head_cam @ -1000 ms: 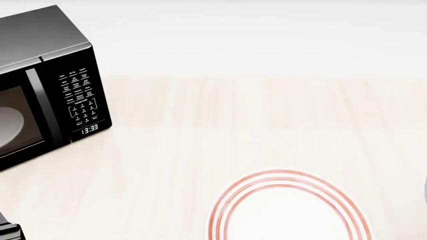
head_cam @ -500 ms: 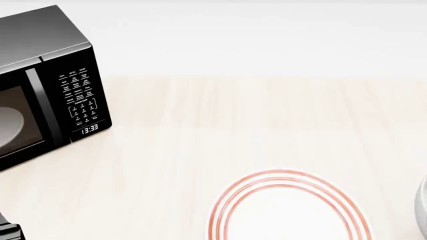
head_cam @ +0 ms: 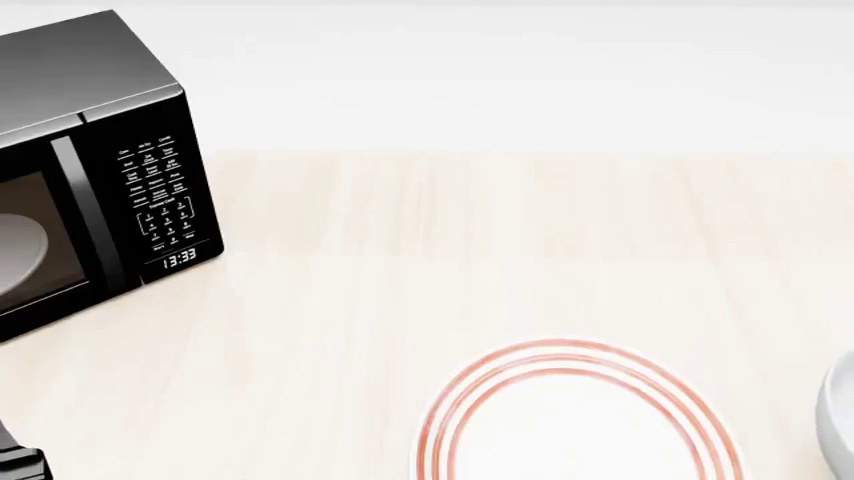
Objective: Put the white bowl to the right of the plate.
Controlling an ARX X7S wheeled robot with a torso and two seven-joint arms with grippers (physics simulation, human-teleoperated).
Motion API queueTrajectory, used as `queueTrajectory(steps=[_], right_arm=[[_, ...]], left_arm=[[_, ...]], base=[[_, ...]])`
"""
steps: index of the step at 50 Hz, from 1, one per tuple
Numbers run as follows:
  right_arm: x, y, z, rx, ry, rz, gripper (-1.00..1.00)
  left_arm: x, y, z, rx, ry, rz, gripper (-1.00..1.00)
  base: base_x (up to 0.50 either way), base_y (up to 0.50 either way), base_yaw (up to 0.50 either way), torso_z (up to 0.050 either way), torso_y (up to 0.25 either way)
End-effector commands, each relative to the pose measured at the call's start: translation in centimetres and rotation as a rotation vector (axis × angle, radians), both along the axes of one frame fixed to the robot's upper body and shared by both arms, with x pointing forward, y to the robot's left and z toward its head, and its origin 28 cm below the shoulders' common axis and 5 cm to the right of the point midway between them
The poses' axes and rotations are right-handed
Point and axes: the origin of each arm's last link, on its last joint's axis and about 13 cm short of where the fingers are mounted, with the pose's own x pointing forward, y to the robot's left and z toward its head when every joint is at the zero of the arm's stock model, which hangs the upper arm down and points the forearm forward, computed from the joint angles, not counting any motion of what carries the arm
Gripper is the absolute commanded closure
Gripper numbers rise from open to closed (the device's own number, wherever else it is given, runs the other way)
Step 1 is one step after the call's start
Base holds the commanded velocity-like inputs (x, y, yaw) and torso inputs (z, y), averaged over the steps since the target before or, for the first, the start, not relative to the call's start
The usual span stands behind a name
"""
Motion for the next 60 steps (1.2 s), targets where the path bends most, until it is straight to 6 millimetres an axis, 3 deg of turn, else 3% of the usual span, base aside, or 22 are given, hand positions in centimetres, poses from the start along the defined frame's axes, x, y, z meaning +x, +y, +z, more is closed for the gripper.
queueTrajectory(steps=[1, 9, 22, 28, 34, 40, 44, 49, 51, 56, 60], right_arm=[[0.2, 0.5, 0.7, -0.032, -0.037, 0.011, -1.00], [-0.5, 1.2, 2.1, -0.102, -0.063, 0.009, -1.00], [-4.3, 4.4, 8.8, -0.499, -0.223, -0.063, -1.00], [-6.8, 7.5, 10.7, -0.689, -0.322, -0.055, -1.00], [-9.4, 11.3, 10.9, -0.844, -0.443, -0.020, -1.00], [-11.5, 15.5, 9.0, -0.997, -0.559, 0.069, -1.00], [-13.8, 18.9, 6.1, -1.118, -0.632, 0.213, -1.00], [-13.9, 20.9, 2.5, -1.143, -0.667, 0.365, -1.00], [-13.9, 23.2, 0.2, -1.176, -0.708, 0.423, -1.00], [-14.5, 25.4, -4.1, -1.233, -0.729, 0.551, -1.00], [-14.9, 26.5, -6.2, -1.240, -0.769, 0.636, -1.00]], left_arm=[[0.0, 0.0, 0.0, -0.001, 0.001, -0.001, -1.00], [0.0, 0.0, 0.0, -0.001, 0.002, -0.001, -1.00], [-0.2, 0.0, 0.1, -0.001, -0.004, -0.002, -1.00], [-0.3, 0.0, 0.2, -0.007, -0.010, -0.007, -1.00], [-0.8, -0.2, 0.4, -0.024, -0.029, -0.031, -1.00], [-1.3, -0.7, 0.5, -0.040, -0.045, -0.070, -1.00], [-1.9, -1.2, 0.5, -0.032, -0.054, -0.107, -1.00], [-2.5, -1.6, 0.6, -0.022, -0.062, -0.135, -1.00], [-2.9, -2.0, 0.5, -0.013, -0.065, -0.164, -1.00], [-3.6, -2.7, 0.4, 0.000, -0.068, -0.208, -1.00], [-3.9, -3.1, 0.2, 0.009, -0.066, -0.237, -1.00]], base=[[0.00, 0.00, 0.00, 0.000, 0.000], [0.00, 0.00, 0.00, 0.000, 0.000], [0.00, 0.00, 0.00, 0.000, 0.001], [0.00, 0.00, 0.00, 0.000, 0.000], [0.00, 0.00, 0.00, 0.000, 0.000], [0.00, 0.00, 0.00, 0.000, 0.000], [0.00, 0.00, 0.00, 0.000, 0.000], [0.00, 0.00, 0.00, 0.000, 0.000], [0.00, 0.00, 0.00, 0.000, 0.000], [0.00, 0.00, 0.00, 0.000, 0.000], [0.00, 0.00, 0.00, 0.000, 0.000]])
